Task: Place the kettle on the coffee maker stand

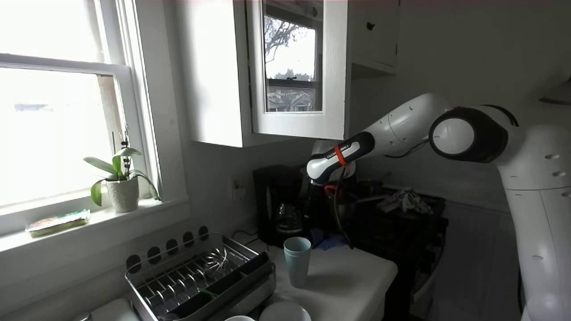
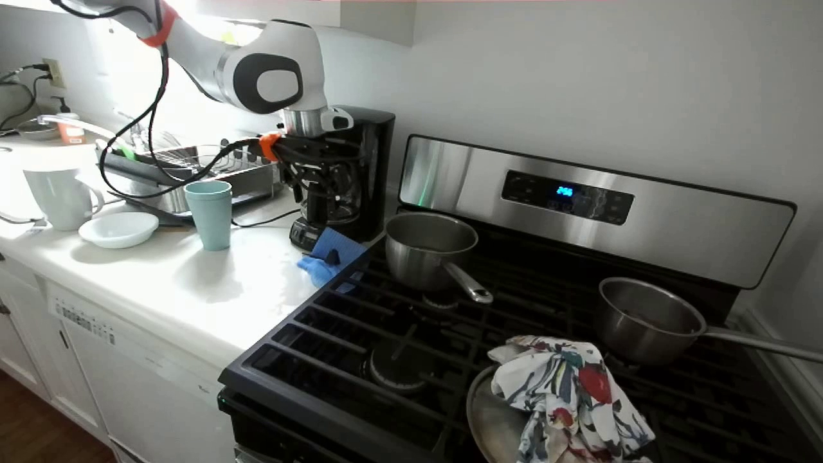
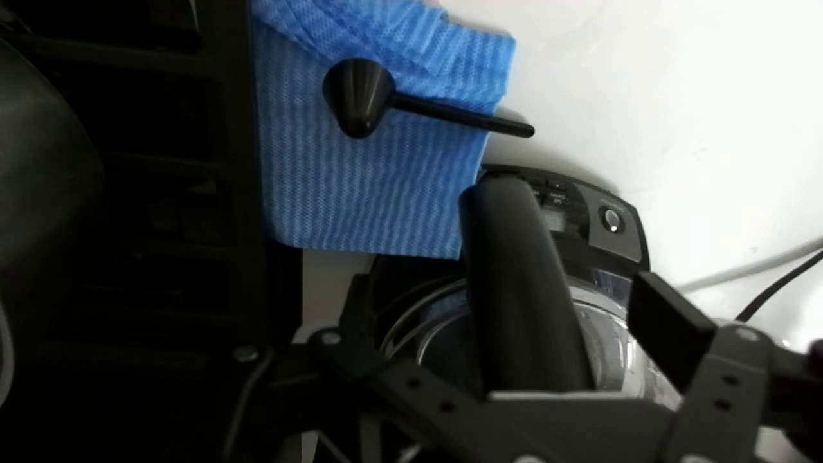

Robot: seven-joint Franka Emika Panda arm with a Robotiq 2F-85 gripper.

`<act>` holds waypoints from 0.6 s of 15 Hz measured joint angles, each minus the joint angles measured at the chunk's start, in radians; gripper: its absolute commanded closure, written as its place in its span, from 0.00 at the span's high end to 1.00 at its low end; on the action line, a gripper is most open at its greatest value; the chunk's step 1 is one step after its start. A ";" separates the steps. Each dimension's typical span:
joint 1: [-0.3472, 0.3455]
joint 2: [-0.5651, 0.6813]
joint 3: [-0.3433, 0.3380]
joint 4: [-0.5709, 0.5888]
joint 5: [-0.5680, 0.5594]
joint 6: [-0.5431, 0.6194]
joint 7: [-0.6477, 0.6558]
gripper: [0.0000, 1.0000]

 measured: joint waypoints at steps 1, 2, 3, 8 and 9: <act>0.000 0.000 0.000 0.000 0.000 0.000 0.000 1.00; 0.000 -0.001 0.000 0.000 0.000 0.000 0.000 1.00; -0.001 -0.002 0.000 0.000 0.000 0.000 0.000 1.00; -0.018 -0.026 0.000 -0.004 0.005 -0.016 0.000 1.00; -0.022 -0.031 0.000 -0.004 0.009 -0.020 -0.001 1.00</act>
